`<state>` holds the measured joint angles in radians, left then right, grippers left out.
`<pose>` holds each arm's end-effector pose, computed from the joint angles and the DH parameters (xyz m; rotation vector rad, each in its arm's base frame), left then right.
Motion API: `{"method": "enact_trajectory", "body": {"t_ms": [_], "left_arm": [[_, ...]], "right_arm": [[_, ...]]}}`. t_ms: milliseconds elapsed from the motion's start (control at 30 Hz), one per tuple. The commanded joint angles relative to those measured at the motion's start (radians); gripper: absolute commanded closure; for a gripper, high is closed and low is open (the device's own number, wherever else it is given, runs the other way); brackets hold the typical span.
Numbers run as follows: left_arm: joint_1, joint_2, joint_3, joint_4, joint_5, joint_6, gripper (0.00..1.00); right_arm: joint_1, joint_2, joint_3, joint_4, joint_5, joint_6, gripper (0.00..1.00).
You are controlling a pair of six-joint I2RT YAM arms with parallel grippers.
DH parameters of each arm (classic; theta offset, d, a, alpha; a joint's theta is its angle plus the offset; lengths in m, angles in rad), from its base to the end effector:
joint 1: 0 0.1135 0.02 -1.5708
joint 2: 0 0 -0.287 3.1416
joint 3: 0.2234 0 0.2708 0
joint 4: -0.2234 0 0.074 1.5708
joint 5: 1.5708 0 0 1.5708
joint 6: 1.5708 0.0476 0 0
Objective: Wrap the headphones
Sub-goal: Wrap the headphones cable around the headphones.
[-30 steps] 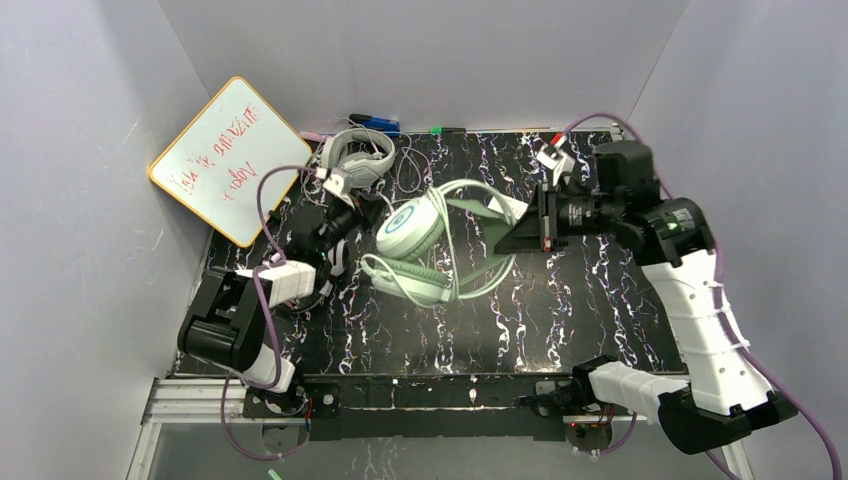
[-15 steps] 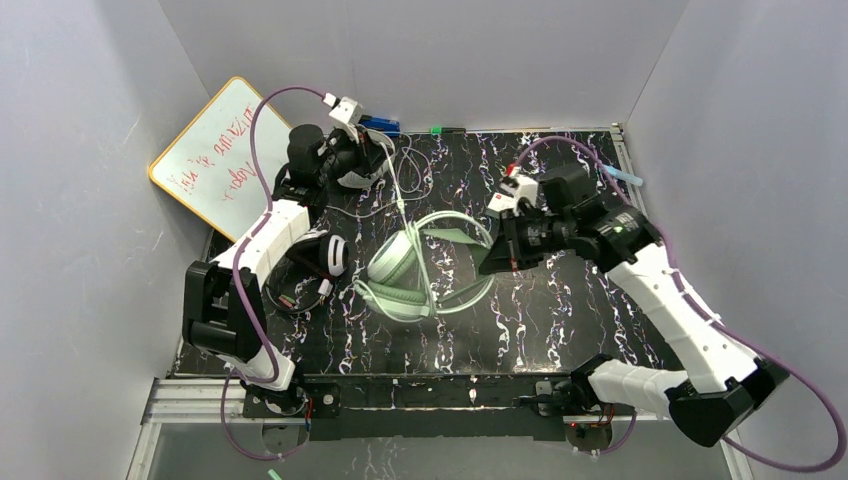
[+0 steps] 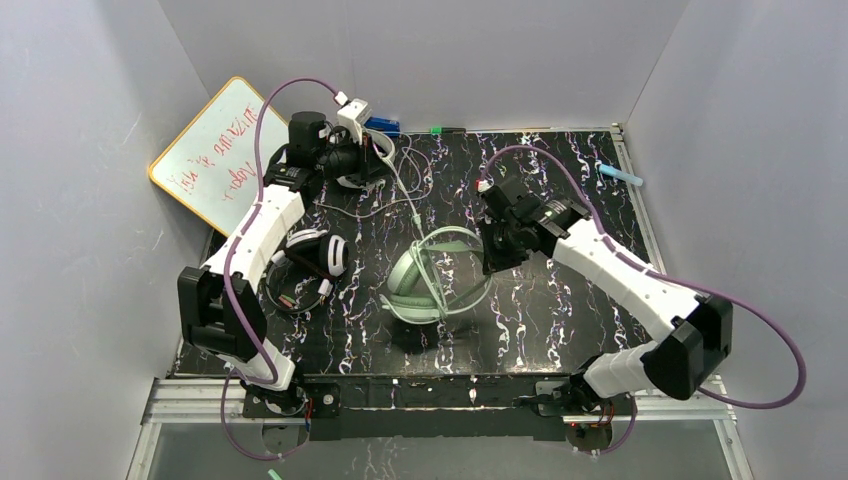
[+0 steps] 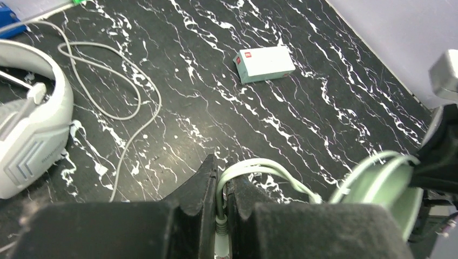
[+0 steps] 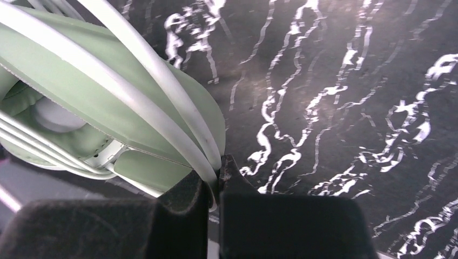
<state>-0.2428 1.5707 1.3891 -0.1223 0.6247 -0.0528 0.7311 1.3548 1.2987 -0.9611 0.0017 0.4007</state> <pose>0.3796 -0.1227 0.3781 0.6084 1.7887 -0.7860 0.2155 0.1932 0.3355 -0.4343 2.6090 0.4010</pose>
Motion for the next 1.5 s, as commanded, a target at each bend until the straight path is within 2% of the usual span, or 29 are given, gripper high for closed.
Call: {"method": "enact_trajectory", "body": {"t_ms": [0, 100, 200, 433, 600, 867, 1000, 1267, 1467], "left_arm": [[0.016, -0.069, 0.083, -0.135, 0.026, -0.013, 1.00], [0.016, -0.080, 0.100, -0.200, 0.026, -0.054, 1.00], [0.016, -0.077, 0.106, -0.233, 0.061, -0.155, 1.00], [-0.005, -0.101, 0.095, -0.272, 0.098, -0.309, 1.00], [-0.138, -0.127, 0.036, -0.248, 0.023, -0.368, 1.00], [-0.302, -0.174, -0.131, -0.168, -0.116, -0.460, 1.00], [-0.338, -0.217, -0.237, -0.142, -0.154, -0.496, 1.00], [-0.424, -0.253, -0.470, 0.007, -0.242, -0.574, 1.00], [-0.454, -0.267, -0.603, 0.147, -0.297, -0.633, 1.00]], "right_arm": [[0.008, 0.023, 0.002, -0.002, 0.196, 0.054, 0.99], [-0.003, 0.056, 0.008, 0.013, 0.306, 0.092, 0.99], [-0.037, 0.109, 0.019, 0.036, 0.344, 0.124, 0.99], [-0.125, 0.193, 0.025, 0.167, 0.249, 0.198, 0.99], [-0.134, 0.258, 0.053, 0.199, 0.239, 0.364, 0.99], [-0.149, 0.280, 0.037, 0.266, 0.194, 0.606, 0.99], [-0.170, 0.262, 0.025, 0.297, 0.184, 0.647, 0.99], [-0.202, 0.210, -0.033, 0.411, 0.054, 0.730, 0.99], [-0.204, 0.175, -0.086, 0.481, 0.031, 0.781, 0.99]]}}
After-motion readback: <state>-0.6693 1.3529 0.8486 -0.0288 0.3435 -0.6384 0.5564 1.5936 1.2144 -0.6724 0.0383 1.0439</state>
